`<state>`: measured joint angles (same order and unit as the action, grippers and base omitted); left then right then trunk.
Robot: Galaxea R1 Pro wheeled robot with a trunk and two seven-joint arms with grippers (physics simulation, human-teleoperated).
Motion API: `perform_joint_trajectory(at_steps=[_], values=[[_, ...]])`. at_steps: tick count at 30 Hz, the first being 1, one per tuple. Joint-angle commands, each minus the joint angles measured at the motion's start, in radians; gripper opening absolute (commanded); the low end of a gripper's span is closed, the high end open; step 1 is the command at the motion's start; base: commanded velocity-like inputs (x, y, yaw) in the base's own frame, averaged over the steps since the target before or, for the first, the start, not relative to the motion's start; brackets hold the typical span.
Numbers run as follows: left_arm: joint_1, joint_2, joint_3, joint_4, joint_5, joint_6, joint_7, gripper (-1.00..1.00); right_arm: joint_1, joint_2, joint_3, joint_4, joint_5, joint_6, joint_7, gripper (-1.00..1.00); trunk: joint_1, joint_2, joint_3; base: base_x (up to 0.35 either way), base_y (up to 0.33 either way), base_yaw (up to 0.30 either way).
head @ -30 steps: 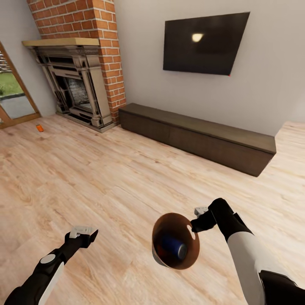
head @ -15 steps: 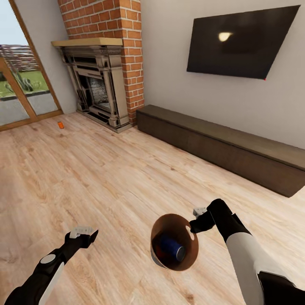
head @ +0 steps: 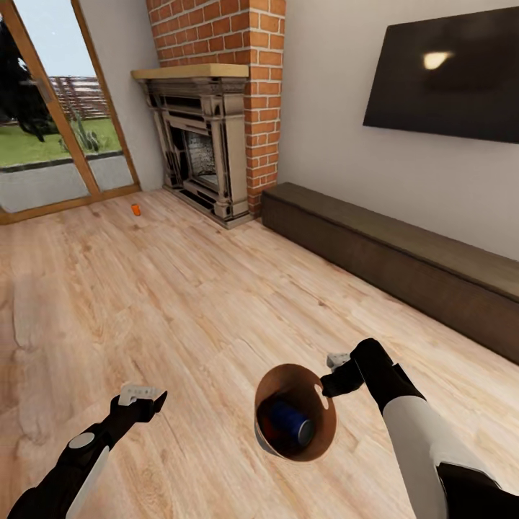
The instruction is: Put the three can of soda from the living room inside the tash can in the kitchen.
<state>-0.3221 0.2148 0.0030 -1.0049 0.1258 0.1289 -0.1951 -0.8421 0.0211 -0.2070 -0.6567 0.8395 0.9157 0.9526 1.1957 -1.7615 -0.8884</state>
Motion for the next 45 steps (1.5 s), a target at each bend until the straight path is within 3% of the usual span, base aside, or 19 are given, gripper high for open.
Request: perform_joint_trajectory(at_steps=[1, 23, 31, 45], values=[[0.000, 0.000, -0.001, 0.000, 0.000, 0.000, 0.000, 1.00, 0.000, 0.000, -0.002, 0.000, -0.028, 0.017, 0.008, -1.00, 0.000, 0.000, 0.000, 0.325, 0.000, 0.252], [0.000, 0.000, -0.001, 0.002, 0.000, 0.000, -0.003, 1.00, 0.000, 0.002, -0.002, 0.000, -0.028, 0.017, 0.009, -1.00, 0.000, 0.000, 0.000, 0.325, 0.000, 0.249], [0.000, 0.000, -0.002, 0.046, 0.003, -0.025, -0.008, 1.00, 0.000, 0.001, -0.002, 0.000, -0.028, 0.018, 0.009, -1.00, 0.000, 0.000, 0.000, 0.325, 0.000, 0.207], [0.000, 0.000, -0.002, 0.049, 0.008, -0.028, -0.010, 1.00, 0.000, -0.002, -0.003, 0.000, -0.028, 0.016, 0.013, -1.00, 0.000, 0.000, 0.000, 0.325, 0.000, 0.045]])
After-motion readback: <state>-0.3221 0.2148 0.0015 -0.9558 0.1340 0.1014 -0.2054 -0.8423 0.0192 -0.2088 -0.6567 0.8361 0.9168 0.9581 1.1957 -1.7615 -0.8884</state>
